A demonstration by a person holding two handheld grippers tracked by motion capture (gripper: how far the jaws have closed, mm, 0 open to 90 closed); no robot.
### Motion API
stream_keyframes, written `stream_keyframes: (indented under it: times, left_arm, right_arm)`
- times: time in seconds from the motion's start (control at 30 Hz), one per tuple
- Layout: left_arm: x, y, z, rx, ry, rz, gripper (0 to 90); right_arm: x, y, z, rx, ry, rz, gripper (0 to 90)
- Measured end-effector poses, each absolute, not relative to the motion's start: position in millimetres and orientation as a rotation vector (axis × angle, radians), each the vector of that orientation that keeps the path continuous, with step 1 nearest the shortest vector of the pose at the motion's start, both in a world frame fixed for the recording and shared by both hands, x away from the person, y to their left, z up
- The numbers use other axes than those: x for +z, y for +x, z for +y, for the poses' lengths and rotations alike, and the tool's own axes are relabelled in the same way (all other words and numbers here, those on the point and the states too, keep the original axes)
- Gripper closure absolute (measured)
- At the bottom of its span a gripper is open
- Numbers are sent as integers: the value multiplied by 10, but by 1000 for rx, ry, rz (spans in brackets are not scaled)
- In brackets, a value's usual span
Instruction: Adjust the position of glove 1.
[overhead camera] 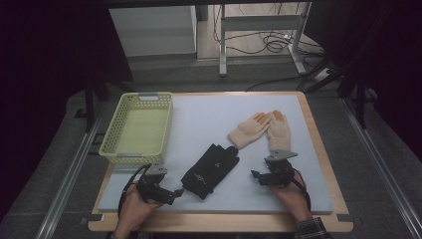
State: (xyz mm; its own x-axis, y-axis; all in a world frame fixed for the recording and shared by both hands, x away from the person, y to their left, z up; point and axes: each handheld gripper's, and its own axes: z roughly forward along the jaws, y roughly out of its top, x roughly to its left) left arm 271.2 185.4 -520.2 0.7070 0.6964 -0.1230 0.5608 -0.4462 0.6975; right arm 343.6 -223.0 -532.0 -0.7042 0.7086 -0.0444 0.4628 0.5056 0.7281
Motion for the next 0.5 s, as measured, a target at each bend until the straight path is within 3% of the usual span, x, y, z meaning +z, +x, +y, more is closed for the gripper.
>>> stream_keyframes:
  times: [0.27, 0.5]
  left_arm:
    - [-4953, 2915, 1478, 232, 2177, 948, 0]
    - [-5006, 3201, 1061, 242, 2246, 930, 0]
  right_arm:
    - [-5321, 3435, -2230, 1018, 977, 2414, 255]
    - [-5323, 3433, -2229, 1019, 977, 2412, 255]
